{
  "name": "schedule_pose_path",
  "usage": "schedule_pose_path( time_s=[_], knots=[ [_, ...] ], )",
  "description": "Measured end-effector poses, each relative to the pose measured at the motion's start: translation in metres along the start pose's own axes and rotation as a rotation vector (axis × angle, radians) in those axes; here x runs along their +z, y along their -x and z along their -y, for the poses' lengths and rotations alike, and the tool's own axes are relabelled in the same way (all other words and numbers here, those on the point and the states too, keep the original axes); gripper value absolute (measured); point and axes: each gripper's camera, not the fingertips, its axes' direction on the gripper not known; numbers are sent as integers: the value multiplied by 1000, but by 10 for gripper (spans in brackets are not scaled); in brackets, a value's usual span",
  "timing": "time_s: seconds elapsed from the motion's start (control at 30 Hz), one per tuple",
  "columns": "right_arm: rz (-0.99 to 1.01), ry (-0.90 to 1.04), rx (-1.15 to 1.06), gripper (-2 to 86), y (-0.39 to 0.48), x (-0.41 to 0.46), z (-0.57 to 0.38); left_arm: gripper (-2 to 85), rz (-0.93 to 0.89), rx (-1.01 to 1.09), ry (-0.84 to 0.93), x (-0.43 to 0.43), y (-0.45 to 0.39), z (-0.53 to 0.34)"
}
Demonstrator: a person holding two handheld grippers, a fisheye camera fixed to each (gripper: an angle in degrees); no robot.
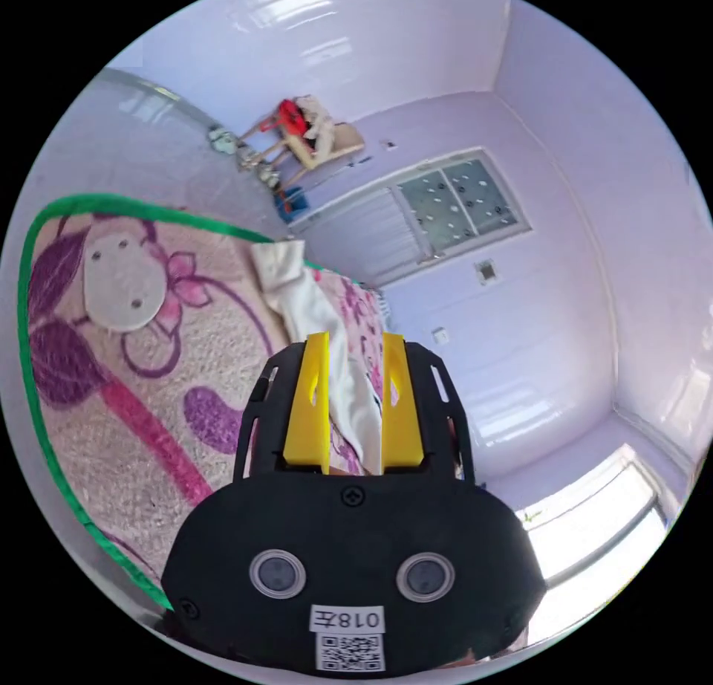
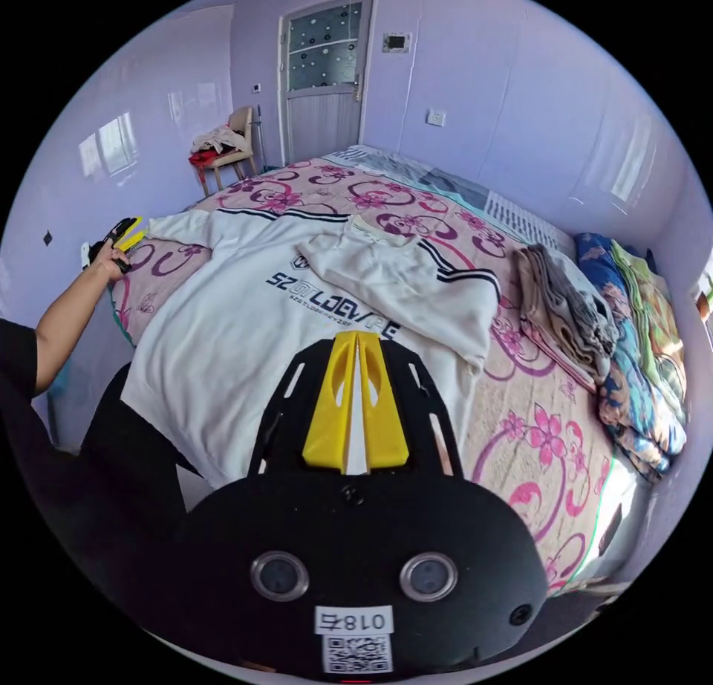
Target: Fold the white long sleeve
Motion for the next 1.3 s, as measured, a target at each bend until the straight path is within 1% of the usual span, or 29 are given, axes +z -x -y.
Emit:
schedule_pose_path(
  time_s=[0.07,0.1,0.17,0.3,0.43,0.5,0.53,0.57,0.63,0.7,0.73,0.8,0.83,0.9,0.93,0.97,1.0,1.03,1.1,1.13,1.2,1.23,1.3],
  knots=[
    [-79,30,53,-9,-9,-16,-21,120,35,-58,-30,4,1,-8],
    [-90,35,65,-9,-10,-20,-25,126,72,-65,-27,9,-2,-11],
    [-141,43,95,-9,-14,-31,-35,128,92,-83,-17,18,-2,-14],
    [-192,46,89,-9,-12,-39,-42,114,-16,-153,-93,28,2,-9],
    [-212,55,72,-10,-6,-46,-51,102,-32,-171,-118,36,-10,9],
    [-237,63,71,-9,-4,-48,-58,28,-47,-226,-73,43,-12,17],
    [-242,65,74,-9,-3,-49,-64,16,-51,-249,-74,43,-12,16],
    [-248,69,78,-10,-3,-50,-71,1,-94,-267,-94,40,-15,12],
    [-261,71,95,-10,-4,-52,-81,-5,-124,-231,-121,33,-35,6],
    [-252,70,115,-10,-8,-54,-93,-8,-182,-121,-125,30,-80,3],
    [-249,64,128,-10,-10,-56,-100,-8,-203,-98,-124,31,-94,2],
    [-250,58,140,-10,-14,-59,-112,-9,-299,17,-125,37,-160,-2],
    [-255,55,147,-10,-17,-61,-119,-9,-320,53,-118,40,-181,-4],
    [-263,38,163,-10,-22,-67,-132,-9,-402,250,-67,55,-280,-21],
    [-270,25,179,-10,-26,-72,-142,-9,-421,304,-52,60,-306,-29],
    [-277,12,201,-10,-31,-77,-152,-9,-453,420,-15,69,-360,-50],
    [-280,7,213,-10,-34,-80,-158,-9,-475,535,27,81,-412,-77],
    [-286,1,239,-10,-40,-84,-170,-9,-479,589,48,87,-437,-94],
    [-291,-5,288,-10,-51,-90,-189,-9,-452,801,117,116,-521,-174],
    [-289,-5,326,-10,-59,-93,-203,-9,-443,849,136,125,-539,-199],
    [-279,-7,396,-10,-72,-97,-225,-9,-422,1016,226,163,-586,-299],
    [-270,-6,442,-10,-81,-100,-239,-9,-408,1051,243,172,-593,-326],
    [-274,-8,494,-10,-92,-106,-259,-9,-314,1200,356,214,-606,-432]
  ],
)
